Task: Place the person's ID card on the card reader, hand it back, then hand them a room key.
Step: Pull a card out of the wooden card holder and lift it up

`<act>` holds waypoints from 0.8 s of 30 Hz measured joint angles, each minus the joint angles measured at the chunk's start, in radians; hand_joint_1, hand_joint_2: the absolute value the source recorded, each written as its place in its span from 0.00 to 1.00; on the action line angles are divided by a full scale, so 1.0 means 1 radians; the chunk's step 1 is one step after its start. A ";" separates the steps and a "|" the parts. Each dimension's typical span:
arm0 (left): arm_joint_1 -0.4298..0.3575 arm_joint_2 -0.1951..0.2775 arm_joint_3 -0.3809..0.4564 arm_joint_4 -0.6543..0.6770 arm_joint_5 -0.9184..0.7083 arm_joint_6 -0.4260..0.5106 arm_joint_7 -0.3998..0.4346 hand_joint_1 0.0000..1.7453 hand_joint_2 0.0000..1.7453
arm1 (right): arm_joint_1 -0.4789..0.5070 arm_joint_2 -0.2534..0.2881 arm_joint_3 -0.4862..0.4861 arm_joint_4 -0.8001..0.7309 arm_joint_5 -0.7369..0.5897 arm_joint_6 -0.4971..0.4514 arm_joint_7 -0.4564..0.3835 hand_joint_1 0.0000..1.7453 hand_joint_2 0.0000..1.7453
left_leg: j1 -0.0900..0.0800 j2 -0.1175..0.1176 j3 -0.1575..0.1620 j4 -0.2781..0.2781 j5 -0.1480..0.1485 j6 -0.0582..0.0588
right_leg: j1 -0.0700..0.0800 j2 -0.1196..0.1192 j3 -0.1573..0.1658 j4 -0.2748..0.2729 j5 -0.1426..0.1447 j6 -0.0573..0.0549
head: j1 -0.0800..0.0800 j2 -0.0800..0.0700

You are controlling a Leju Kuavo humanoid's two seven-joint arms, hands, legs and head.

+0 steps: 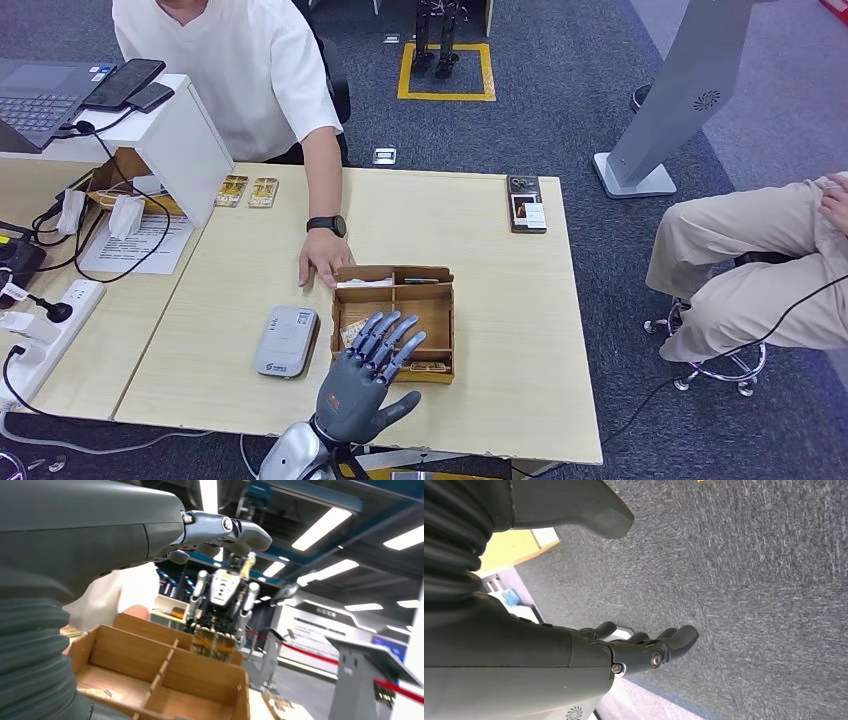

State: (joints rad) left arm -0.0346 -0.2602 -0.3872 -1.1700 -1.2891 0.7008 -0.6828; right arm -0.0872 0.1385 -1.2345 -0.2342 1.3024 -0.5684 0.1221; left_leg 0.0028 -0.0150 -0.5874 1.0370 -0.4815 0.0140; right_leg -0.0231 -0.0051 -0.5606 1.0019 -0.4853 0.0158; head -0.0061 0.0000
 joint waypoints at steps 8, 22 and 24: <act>-0.003 0.007 -0.019 0.028 -0.071 0.000 0.052 0.00 1.00 | 0.000 -0.002 0.001 0.000 0.005 0.004 0.000 0.00 1.00 | 0.000 0.000 0.000 0.000 0.000 0.000 | 0.000 0.000 0.000 0.000 0.000 0.000 | 0.000 0.000; -0.024 0.028 -0.088 0.048 -0.184 0.000 0.303 0.00 1.00 | -0.001 -0.002 0.001 0.000 0.005 0.003 0.002 0.00 1.00 | 0.000 0.000 0.000 0.000 0.000 0.000 | 0.000 0.000 0.000 0.000 0.000 0.000 | 0.000 0.000; -0.031 0.033 -0.106 0.049 -0.204 0.000 0.353 0.00 1.00 | -0.001 -0.002 0.001 0.000 0.005 0.003 0.003 0.00 1.00 | 0.000 0.000 0.000 0.000 0.000 0.000 | 0.000 0.000 0.000 0.000 0.000 0.000 | 0.000 0.000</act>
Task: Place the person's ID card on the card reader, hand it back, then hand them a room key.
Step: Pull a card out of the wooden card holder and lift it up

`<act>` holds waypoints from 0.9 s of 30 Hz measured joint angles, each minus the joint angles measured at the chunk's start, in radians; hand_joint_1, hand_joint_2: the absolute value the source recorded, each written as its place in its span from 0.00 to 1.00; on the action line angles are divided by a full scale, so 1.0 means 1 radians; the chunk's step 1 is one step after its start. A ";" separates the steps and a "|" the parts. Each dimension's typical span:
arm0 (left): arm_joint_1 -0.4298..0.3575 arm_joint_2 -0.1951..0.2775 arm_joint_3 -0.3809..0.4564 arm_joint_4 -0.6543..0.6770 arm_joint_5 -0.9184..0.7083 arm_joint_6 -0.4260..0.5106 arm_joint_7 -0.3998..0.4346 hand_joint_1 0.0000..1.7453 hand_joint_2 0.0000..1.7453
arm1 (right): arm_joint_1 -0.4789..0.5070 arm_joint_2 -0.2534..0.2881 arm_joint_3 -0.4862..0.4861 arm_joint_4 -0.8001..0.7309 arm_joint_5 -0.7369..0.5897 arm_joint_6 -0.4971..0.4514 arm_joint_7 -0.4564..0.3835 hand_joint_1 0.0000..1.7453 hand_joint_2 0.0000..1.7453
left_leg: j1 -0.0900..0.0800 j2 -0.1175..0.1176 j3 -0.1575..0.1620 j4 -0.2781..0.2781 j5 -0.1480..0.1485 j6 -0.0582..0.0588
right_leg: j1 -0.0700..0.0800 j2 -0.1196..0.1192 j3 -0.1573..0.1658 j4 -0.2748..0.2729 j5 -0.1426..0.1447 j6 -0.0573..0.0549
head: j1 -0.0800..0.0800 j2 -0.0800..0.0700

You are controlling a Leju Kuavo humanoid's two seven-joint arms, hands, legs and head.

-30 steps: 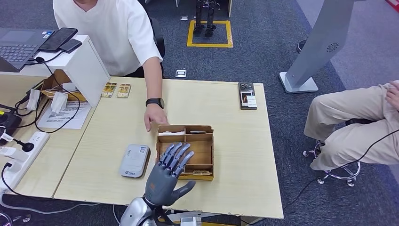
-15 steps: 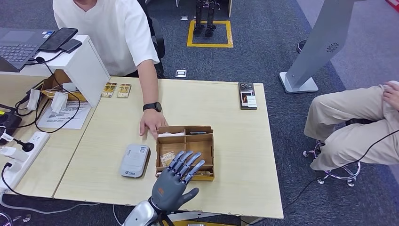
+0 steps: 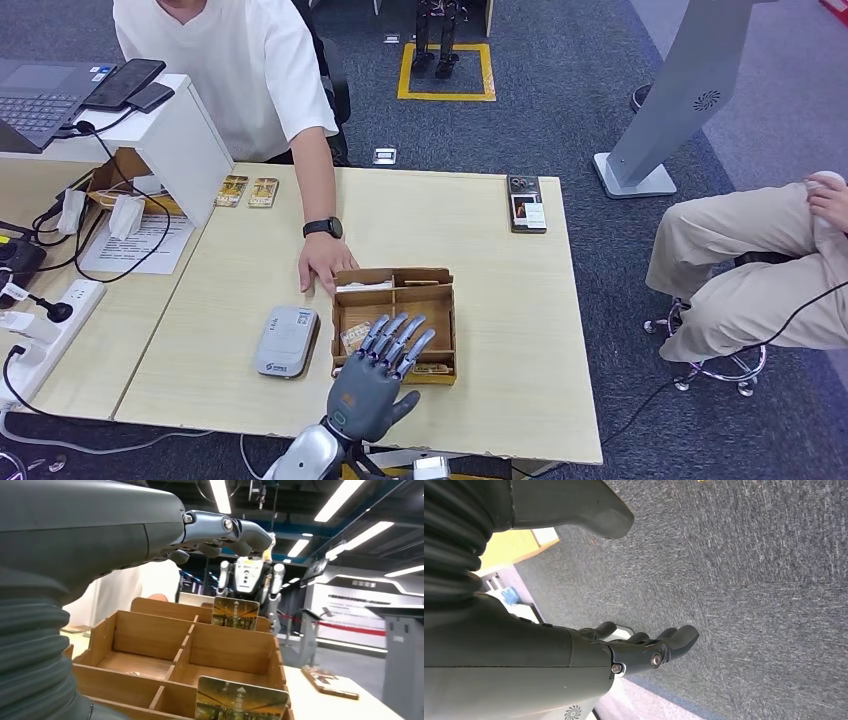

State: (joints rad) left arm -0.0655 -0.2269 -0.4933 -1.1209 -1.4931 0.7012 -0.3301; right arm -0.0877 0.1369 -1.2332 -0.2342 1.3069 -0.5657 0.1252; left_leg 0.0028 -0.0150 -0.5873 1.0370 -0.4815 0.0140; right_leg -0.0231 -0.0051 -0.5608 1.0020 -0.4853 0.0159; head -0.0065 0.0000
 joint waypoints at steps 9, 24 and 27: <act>-0.021 0.018 -0.065 0.013 -0.041 0.000 0.100 0.00 1.00 | 0.000 0.000 0.000 0.000 -0.007 0.000 0.003 0.00 1.00 | 0.000 0.000 0.000 0.000 0.000 0.000 | 0.000 0.000 0.000 0.000 0.000 0.000 | 0.000 0.000; -0.060 0.029 -0.149 0.047 -0.048 0.000 0.197 0.00 1.00 | 0.001 0.000 -0.001 0.000 -0.026 -0.009 0.014 0.00 1.00 | 0.000 0.000 0.000 0.000 0.000 0.000 | 0.000 0.000 0.000 0.000 0.000 0.000 | 0.000 0.000; -0.070 0.029 -0.163 0.065 -0.042 0.000 0.207 0.00 1.00 | 0.001 0.000 -0.001 0.000 -0.026 -0.010 0.019 0.00 1.00 | 0.000 0.000 0.000 0.000 0.000 0.000 | 0.000 0.000 -0.001 0.000 0.000 0.000 | 0.000 0.000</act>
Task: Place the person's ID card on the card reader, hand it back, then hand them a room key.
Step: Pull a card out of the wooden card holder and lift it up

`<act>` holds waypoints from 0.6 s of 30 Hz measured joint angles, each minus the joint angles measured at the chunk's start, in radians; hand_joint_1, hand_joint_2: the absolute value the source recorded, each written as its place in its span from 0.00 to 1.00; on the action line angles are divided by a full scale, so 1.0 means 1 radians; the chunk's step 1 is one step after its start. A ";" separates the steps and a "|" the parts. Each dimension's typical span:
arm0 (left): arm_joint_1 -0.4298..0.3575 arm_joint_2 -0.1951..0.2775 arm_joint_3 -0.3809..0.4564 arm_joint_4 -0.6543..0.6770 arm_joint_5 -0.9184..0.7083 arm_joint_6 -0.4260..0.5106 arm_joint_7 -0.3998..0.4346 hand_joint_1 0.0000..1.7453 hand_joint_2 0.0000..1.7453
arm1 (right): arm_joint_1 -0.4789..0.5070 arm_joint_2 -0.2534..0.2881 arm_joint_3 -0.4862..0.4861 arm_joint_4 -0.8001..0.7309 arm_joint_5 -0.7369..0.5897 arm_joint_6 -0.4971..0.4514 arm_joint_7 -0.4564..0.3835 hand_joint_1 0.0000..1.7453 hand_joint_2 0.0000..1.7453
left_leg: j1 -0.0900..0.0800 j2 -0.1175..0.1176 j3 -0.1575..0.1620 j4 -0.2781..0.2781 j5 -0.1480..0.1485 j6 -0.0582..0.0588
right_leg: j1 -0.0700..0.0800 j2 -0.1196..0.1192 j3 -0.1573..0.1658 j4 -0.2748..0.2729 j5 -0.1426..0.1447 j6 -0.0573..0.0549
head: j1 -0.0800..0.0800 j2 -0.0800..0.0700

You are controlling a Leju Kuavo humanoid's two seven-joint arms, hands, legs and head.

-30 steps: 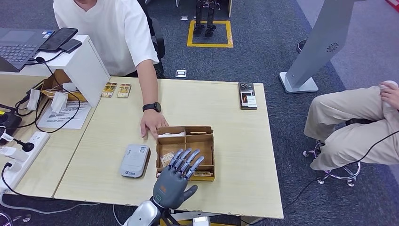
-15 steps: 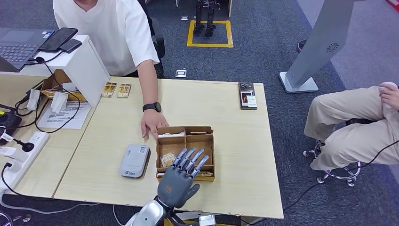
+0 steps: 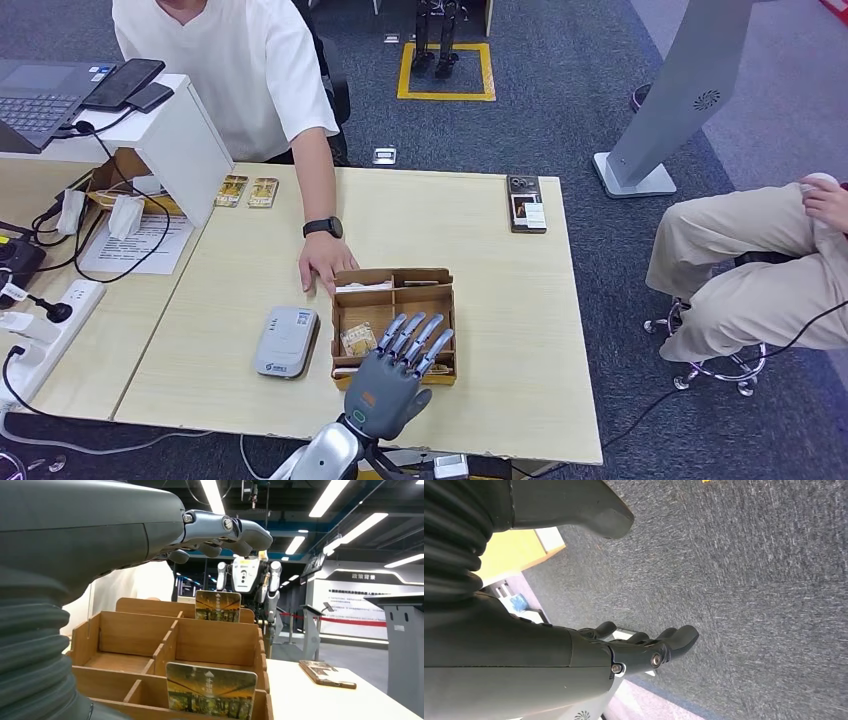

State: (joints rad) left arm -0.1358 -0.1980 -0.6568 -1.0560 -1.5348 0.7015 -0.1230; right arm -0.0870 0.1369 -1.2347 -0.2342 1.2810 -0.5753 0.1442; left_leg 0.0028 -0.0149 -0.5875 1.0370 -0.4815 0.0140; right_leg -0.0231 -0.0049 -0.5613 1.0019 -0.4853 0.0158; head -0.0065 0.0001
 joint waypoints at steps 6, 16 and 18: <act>-0.018 -0.004 -0.015 0.036 0.026 0.000 0.003 0.00 1.00 | 0.000 0.000 0.000 0.000 0.001 0.000 0.001 0.00 1.00 | 0.000 0.000 0.000 0.000 0.000 0.000 | 0.000 0.000 0.000 0.000 0.000 0.000 | 0.000 0.000; -0.069 -0.035 -0.087 0.127 0.131 0.000 0.060 0.00 1.00 | 0.000 0.000 0.000 0.000 0.000 0.000 0.003 0.00 1.00 | 0.000 0.000 0.000 0.000 0.000 0.000 | 0.000 0.000 0.000 0.000 0.000 0.000 | 0.000 0.000; -0.075 -0.037 -0.100 0.141 0.136 0.000 0.063 0.00 1.00 | 0.000 0.000 0.000 0.000 -0.001 0.000 0.003 0.00 1.00 | 0.000 0.000 0.000 0.000 0.000 0.000 | 0.000 0.000 0.000 0.000 0.000 0.000 | 0.000 0.000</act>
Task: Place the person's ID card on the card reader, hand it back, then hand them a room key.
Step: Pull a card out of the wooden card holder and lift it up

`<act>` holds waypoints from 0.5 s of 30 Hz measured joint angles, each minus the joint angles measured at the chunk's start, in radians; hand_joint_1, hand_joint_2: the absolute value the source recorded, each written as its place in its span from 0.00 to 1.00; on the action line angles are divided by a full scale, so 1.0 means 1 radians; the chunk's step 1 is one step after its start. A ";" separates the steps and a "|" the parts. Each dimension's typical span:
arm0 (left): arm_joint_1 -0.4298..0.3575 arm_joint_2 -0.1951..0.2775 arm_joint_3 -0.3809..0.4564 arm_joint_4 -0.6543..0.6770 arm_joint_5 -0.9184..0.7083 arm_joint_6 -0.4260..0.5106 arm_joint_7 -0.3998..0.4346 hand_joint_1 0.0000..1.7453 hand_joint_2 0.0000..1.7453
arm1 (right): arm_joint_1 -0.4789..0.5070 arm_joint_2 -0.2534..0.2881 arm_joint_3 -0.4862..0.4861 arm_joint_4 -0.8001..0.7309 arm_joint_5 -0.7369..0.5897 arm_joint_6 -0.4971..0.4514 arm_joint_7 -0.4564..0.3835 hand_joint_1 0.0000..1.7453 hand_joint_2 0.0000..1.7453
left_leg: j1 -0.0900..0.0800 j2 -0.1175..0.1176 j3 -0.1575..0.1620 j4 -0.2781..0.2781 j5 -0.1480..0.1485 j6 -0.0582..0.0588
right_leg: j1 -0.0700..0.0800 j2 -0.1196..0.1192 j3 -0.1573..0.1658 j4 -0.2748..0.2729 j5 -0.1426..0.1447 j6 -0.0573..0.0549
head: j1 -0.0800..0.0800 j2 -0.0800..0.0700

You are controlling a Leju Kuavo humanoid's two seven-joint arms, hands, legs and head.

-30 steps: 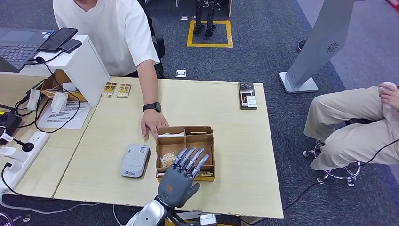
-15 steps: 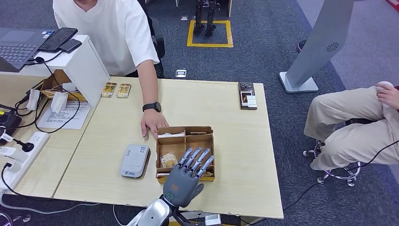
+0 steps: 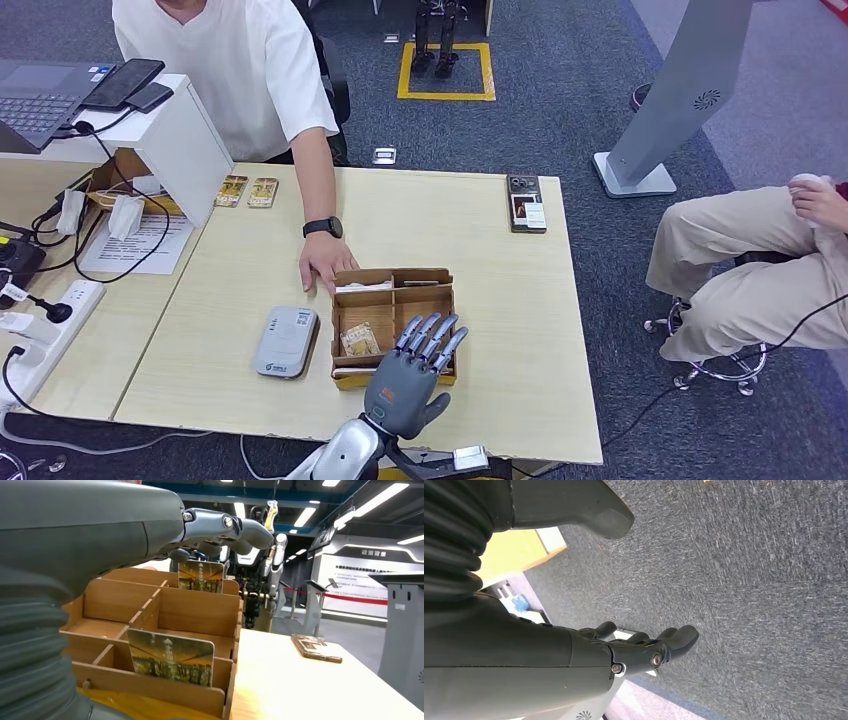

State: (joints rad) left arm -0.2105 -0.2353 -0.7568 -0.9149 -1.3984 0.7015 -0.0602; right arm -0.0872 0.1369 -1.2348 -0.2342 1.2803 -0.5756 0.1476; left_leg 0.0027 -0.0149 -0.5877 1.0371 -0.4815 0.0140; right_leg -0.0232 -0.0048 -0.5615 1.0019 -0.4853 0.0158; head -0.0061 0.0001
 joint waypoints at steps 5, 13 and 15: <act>-0.009 -0.005 -0.011 0.026 -0.003 0.000 -0.002 0.00 1.00 | 0.000 0.000 0.000 0.000 0.000 0.000 0.000 0.00 1.00 | 0.000 0.000 0.000 0.000 0.000 0.000 | 0.000 0.000 0.000 0.000 0.000 0.000 | 0.000 0.000; -0.019 -0.015 -0.011 0.070 -0.023 0.000 -0.006 0.32 1.00 | 0.000 0.000 0.000 0.000 -0.003 0.000 0.000 0.00 1.00 | 0.000 0.000 0.000 0.000 0.000 0.000 | 0.000 0.000 0.000 0.000 0.000 0.000 | 0.000 0.000; -0.020 -0.015 -0.011 0.076 -0.024 0.000 -0.006 0.55 1.00 | 0.000 0.000 0.000 0.000 -0.003 0.000 0.001 0.00 1.00 | 0.000 0.000 0.000 0.000 0.000 0.000 | 0.000 0.000 0.000 0.000 0.000 0.000 | 0.000 0.000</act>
State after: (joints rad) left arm -0.2306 -0.2502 -0.7679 -0.8391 -1.4223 0.7015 -0.0660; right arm -0.0871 0.1369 -1.2348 -0.2342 1.2776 -0.5756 0.1484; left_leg 0.0027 -0.0149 -0.5878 1.0371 -0.4815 0.0140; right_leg -0.0232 -0.0048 -0.5616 1.0019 -0.4853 0.0158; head -0.0061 0.0003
